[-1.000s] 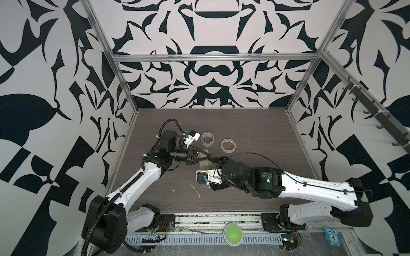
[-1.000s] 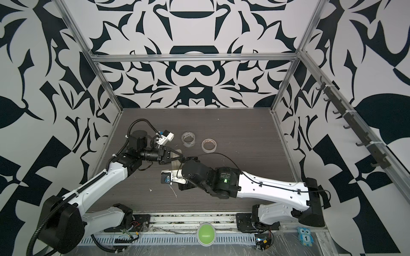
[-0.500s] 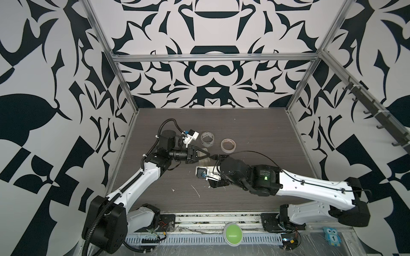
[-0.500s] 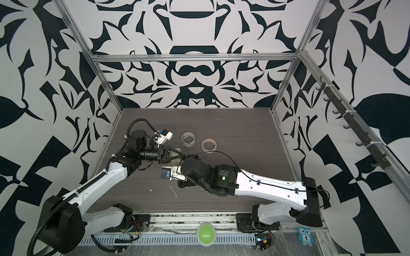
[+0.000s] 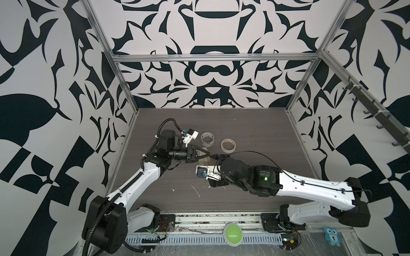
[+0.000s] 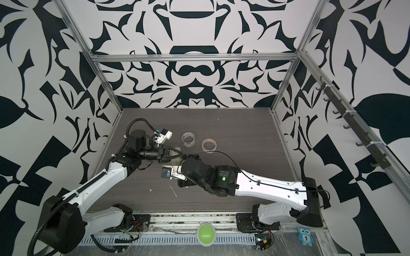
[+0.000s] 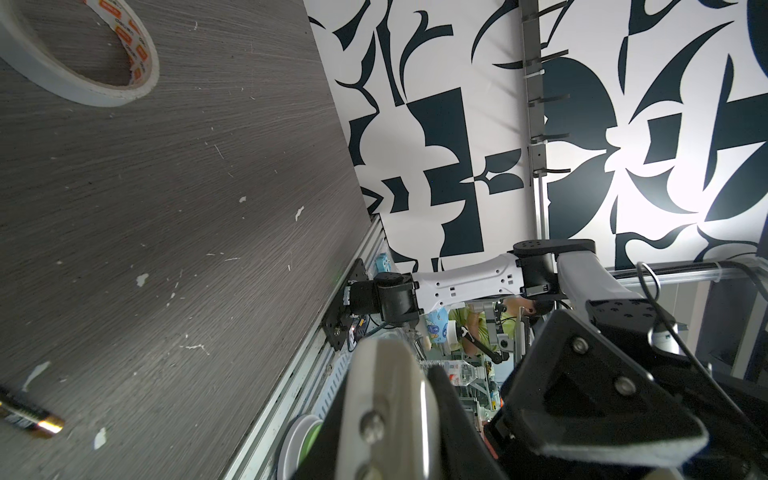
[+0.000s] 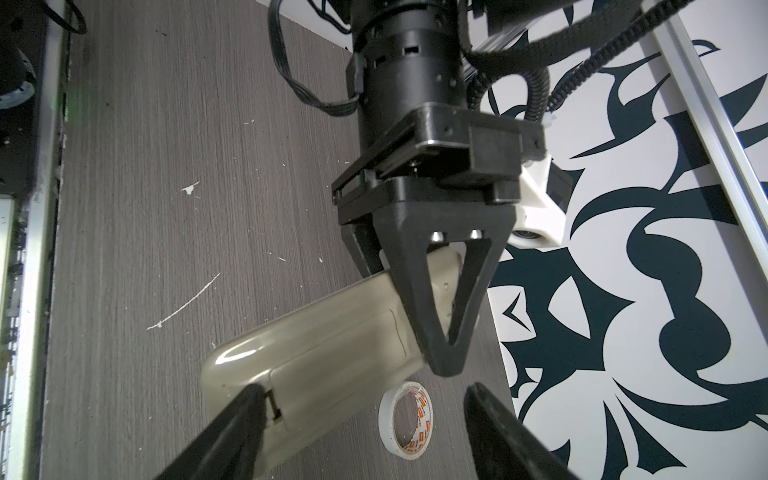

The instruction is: Load the batteries into the remote control

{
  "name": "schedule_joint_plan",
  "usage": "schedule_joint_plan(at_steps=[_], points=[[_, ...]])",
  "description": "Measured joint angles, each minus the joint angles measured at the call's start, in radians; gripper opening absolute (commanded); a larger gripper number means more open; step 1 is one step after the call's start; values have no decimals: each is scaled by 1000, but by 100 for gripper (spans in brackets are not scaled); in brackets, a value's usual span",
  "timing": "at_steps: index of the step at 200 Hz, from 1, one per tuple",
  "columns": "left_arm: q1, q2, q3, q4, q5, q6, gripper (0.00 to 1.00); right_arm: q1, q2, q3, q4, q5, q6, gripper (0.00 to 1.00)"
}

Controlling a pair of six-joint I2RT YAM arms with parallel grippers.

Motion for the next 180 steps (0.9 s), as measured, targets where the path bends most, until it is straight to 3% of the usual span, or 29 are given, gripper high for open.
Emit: schedule_joint_plan(at_steps=[180], points=[[3, 0, 0, 5, 6, -26, 0, 8, -40, -47, 57, 4, -34, 77]])
